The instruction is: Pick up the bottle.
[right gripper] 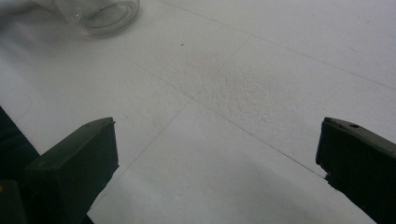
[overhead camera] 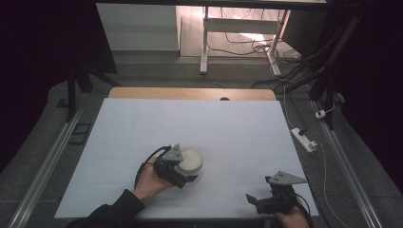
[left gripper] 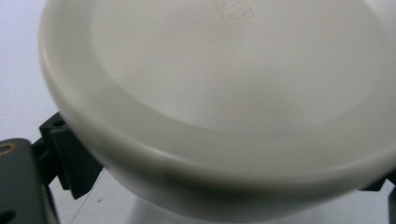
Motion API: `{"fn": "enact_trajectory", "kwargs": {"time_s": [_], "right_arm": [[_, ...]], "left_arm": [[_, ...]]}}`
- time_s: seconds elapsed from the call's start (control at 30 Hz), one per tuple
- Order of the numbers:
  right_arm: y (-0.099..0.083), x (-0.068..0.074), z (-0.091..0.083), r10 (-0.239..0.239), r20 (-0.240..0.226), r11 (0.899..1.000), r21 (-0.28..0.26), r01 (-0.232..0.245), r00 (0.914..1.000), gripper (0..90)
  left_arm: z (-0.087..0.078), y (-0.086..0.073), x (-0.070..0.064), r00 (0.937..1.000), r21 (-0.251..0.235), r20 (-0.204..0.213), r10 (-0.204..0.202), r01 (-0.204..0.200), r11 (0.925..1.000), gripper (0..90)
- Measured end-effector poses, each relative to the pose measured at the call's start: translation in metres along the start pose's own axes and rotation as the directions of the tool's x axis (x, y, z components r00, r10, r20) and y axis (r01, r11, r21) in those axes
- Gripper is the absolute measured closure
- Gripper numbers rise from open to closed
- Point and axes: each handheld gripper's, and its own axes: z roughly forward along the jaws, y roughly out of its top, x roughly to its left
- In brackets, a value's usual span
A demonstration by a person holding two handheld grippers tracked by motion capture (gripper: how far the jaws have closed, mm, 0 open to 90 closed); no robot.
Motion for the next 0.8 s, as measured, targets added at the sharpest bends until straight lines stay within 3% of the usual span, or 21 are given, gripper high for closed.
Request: {"fn": "enact_trajectory", "kwargs": {"time_s": [0.3, 0.8], "right_arm": [[0.0, 0.0, 0.0, 0.001, -0.001, 1.0, -0.001, -0.001, 1.0, 0.0], [0.0, 0.0, 0.0, 0.004, 0.001, 1.0, 0.0, -0.004, 1.0, 0.0]], "left_arm": [[-0.002, 0.005, -0.002, 0.9998, 0.021, -0.009, 0.016, -0.016, 0.9997, 7.3], [-0.018, 0.02, 0.0, 0.9992, -0.013, 0.009, 0.039, -0.039, 0.9992, 7.4]]}}
